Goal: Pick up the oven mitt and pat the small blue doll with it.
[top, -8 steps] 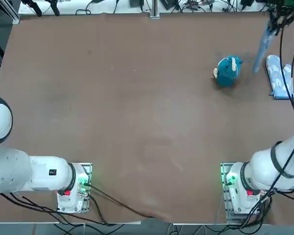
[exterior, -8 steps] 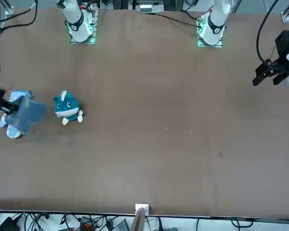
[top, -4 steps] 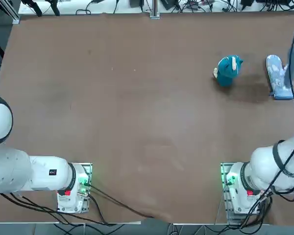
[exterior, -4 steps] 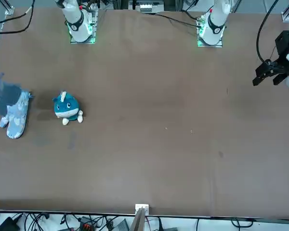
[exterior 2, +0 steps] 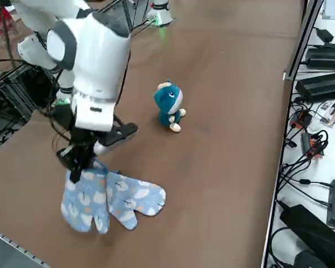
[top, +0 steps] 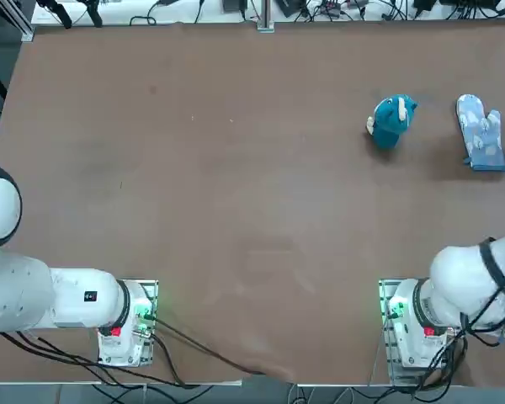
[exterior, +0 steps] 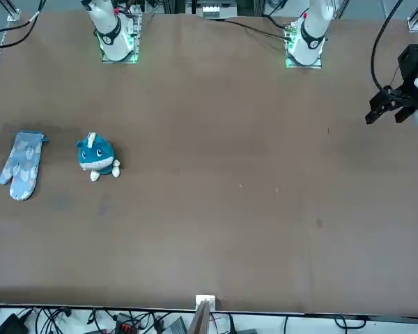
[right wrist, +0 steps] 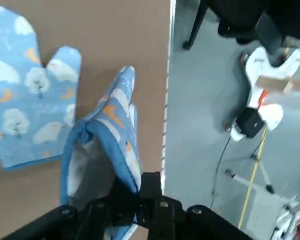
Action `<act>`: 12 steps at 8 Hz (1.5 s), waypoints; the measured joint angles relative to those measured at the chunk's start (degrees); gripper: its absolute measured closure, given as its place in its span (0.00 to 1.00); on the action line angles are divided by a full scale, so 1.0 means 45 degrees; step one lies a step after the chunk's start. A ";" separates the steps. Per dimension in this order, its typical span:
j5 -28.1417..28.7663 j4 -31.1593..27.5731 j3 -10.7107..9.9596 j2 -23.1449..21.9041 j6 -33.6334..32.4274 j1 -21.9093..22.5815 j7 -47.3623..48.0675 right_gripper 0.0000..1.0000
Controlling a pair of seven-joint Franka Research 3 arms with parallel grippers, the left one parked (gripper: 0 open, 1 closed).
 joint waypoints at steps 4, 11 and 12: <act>-0.0422 -0.2410 0.0181 0.0140 0.2287 -0.0329 0.0189 0.96; -0.0423 -0.4031 0.0510 0.0143 0.2421 0.1417 0.2402 0.96; -0.0423 -0.4174 0.0513 0.0176 0.2465 0.1460 0.2405 0.96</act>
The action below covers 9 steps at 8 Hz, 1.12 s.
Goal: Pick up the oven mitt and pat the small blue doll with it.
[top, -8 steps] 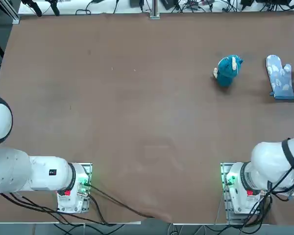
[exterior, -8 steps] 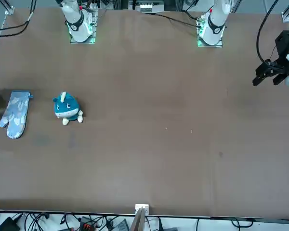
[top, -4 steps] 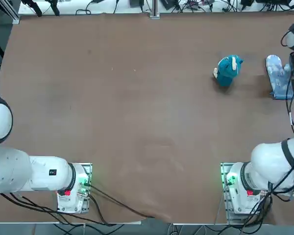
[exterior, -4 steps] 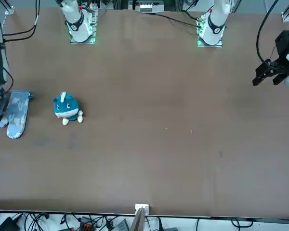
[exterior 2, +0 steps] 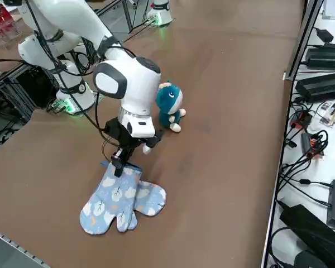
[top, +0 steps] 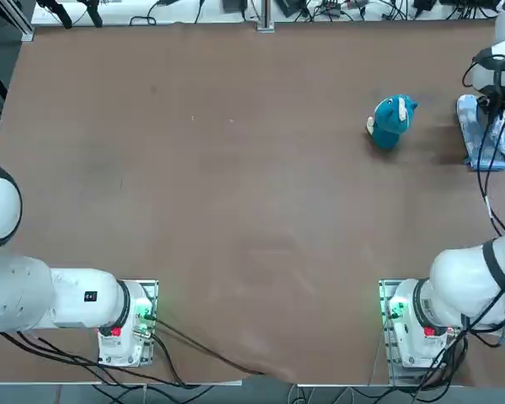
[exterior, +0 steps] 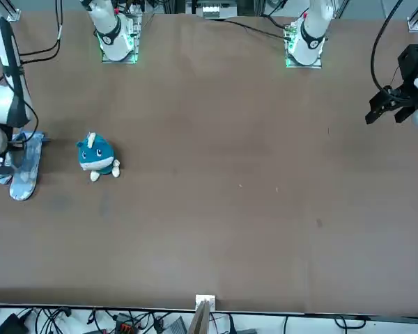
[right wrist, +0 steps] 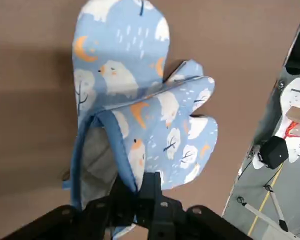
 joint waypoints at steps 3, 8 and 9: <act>0.0001 -0.0497 0.0235 0.0297 0.0092 0.0311 0.0155 0.92; 0.0014 -0.0496 0.1200 0.0517 0.0138 0.0493 0.0242 0.09; 0.0447 -0.0401 0.1517 0.0310 0.0103 0.0498 0.0296 0.00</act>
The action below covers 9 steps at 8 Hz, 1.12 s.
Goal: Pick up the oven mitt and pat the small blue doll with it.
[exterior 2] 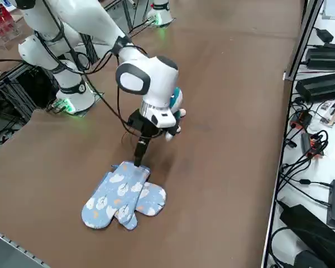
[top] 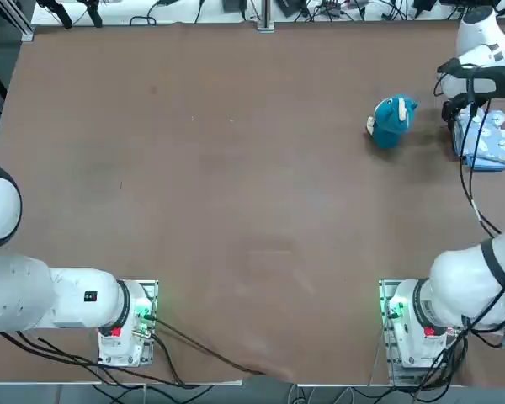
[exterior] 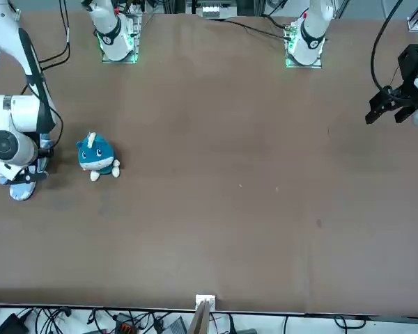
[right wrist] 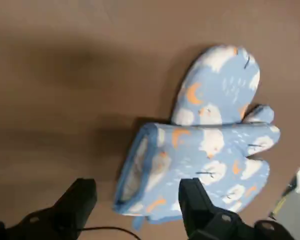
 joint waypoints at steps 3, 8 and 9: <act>0.2465 0.1464 0.0790 -0.1425 -0.2362 0.0036 -0.0005 0.00; 0.7705 0.5011 0.1076 -0.2849 -0.6273 0.0047 0.0038 0.00; 0.8209 0.5658 0.1083 -0.3042 -0.6757 0.0050 0.0039 0.00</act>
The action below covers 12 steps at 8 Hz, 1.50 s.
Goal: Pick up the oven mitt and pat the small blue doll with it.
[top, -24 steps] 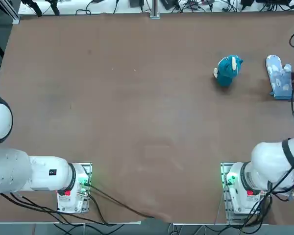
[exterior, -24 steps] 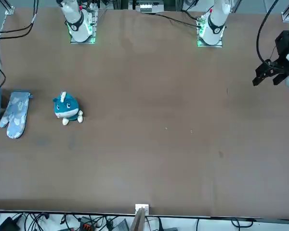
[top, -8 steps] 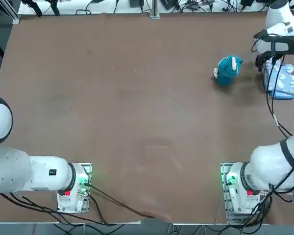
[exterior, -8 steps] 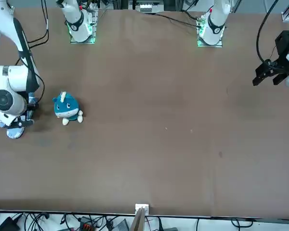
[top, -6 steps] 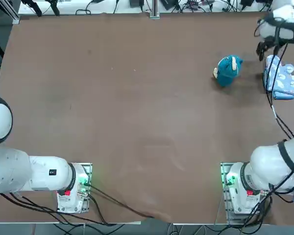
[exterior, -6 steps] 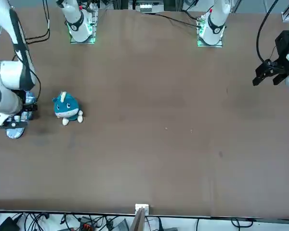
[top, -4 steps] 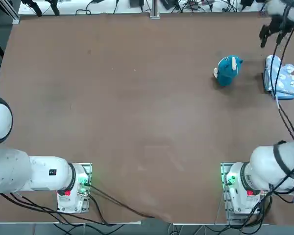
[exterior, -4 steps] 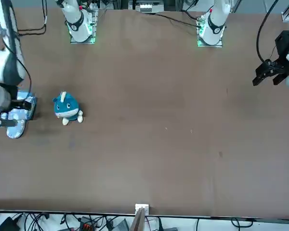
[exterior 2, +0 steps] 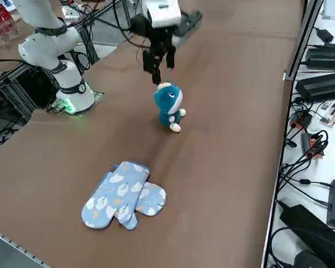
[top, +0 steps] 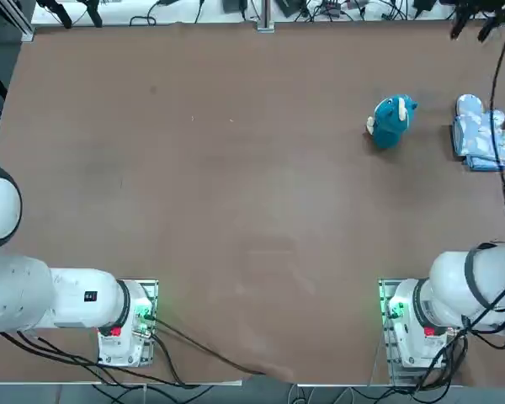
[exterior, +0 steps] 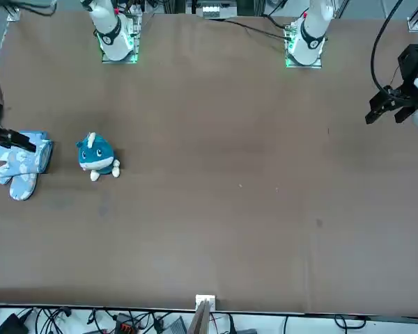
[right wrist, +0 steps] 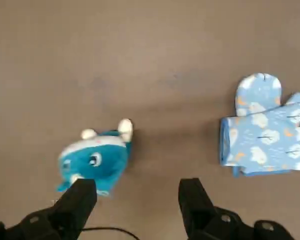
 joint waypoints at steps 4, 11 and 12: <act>0.0424 0.0788 0.0460 -0.1338 -0.1323 0.0234 0.0049 0.00; 0.0426 -0.0207 -0.3173 -0.2360 -0.1564 0.3897 0.0095 0.00; 0.0426 -0.0202 -0.3193 -0.2469 -0.1580 0.3914 0.0095 0.00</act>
